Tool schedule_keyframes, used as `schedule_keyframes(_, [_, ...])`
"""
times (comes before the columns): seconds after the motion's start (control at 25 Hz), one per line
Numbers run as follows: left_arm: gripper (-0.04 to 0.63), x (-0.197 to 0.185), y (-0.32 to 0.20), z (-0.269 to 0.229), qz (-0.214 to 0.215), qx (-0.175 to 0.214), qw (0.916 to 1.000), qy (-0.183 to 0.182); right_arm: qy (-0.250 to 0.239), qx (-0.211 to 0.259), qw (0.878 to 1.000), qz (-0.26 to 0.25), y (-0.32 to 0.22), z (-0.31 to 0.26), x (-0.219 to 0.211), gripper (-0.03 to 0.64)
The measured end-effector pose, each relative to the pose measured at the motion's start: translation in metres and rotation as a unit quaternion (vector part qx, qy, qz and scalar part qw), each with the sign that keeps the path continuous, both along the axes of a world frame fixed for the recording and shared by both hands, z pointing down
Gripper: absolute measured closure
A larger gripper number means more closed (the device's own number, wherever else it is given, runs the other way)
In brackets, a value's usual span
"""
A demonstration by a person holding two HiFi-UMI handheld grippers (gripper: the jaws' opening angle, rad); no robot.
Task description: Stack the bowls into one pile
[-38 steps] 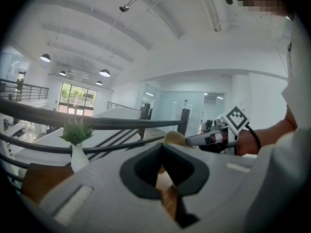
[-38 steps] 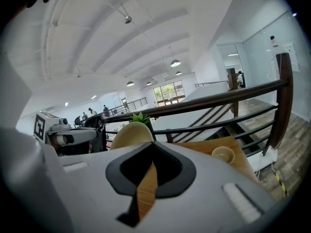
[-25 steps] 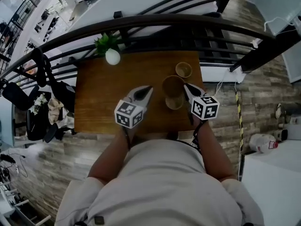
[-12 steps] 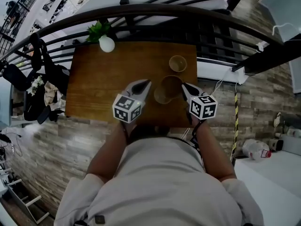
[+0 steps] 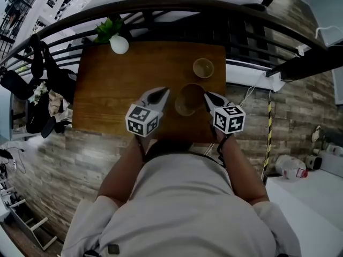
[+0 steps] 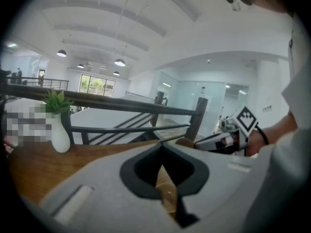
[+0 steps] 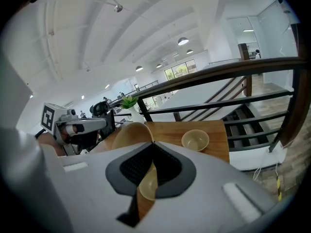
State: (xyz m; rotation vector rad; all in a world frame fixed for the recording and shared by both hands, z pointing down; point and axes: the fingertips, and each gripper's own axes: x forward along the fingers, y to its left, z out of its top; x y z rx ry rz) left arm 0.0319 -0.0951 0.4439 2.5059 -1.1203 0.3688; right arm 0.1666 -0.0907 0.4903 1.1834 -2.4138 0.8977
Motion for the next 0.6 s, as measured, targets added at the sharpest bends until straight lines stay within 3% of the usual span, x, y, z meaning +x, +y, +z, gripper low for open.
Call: schedule_keyframes(0.6, [0.591, -0.005, -0.033, 0.062, 0.028, -0.058, 0.9979, 0.008, 0.020, -0.066, 0.998, -0.003, -0.022, 0.069, -0.015, 0.601])
